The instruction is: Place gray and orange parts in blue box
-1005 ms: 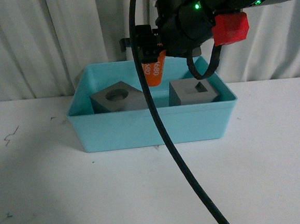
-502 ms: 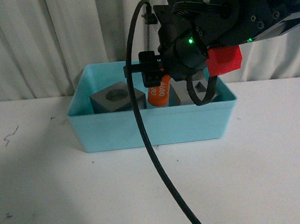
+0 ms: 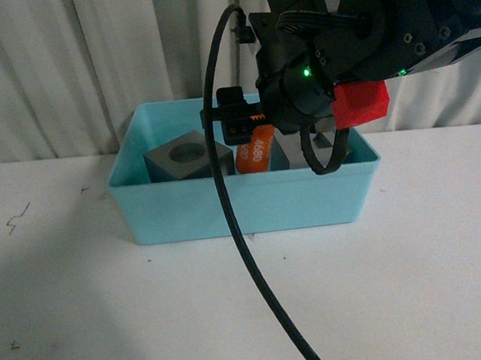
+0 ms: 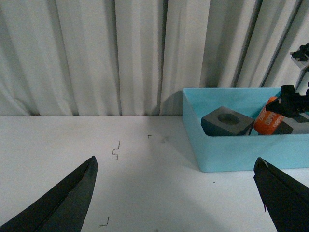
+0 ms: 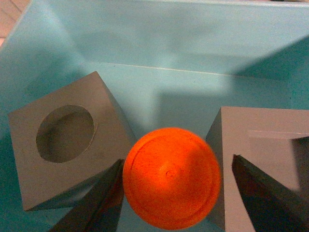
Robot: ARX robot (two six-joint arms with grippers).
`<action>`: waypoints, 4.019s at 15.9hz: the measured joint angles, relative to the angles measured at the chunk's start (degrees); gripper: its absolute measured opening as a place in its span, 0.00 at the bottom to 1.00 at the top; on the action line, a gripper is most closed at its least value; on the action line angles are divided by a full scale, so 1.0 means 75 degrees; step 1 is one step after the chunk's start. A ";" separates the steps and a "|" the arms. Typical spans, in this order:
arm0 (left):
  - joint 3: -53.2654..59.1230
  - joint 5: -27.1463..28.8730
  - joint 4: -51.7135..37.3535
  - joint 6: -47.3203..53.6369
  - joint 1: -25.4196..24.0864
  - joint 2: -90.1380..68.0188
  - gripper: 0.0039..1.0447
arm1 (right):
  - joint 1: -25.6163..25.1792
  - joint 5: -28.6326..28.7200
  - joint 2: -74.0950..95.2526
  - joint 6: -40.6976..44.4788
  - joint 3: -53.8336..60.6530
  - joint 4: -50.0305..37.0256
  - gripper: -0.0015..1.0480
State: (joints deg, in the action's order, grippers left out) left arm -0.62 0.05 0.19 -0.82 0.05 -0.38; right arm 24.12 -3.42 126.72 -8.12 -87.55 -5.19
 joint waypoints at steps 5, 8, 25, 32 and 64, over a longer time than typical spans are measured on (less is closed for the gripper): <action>0.0000 -0.0003 0.0000 0.0000 0.0000 0.0000 0.94 | -0.0017 -0.0079 -0.0414 -0.0245 0.0530 -0.0810 0.93; 0.0000 0.0000 0.0000 0.0000 0.0000 0.0000 0.94 | -0.0131 -0.0204 -0.1868 -0.0434 0.1434 -0.1676 0.94; 0.0000 0.0000 0.0000 0.0000 0.0000 0.0000 0.94 | 0.3197 -0.4707 -1.2263 -0.4811 0.9212 0.3713 0.94; 0.0000 0.0000 0.0000 0.0000 0.0000 0.0000 0.94 | 0.2833 -0.4814 -1.2546 -0.4931 0.9209 0.3943 0.94; 0.0000 -0.0003 0.0003 0.0000 0.0000 0.0000 0.94 | -0.3217 0.0446 -1.6871 0.1040 1.1581 0.0717 0.39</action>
State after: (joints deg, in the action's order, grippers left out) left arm -0.62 0.03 0.21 -0.82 0.05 -0.38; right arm -0.01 -0.08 0.19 -0.32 -0.69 0.19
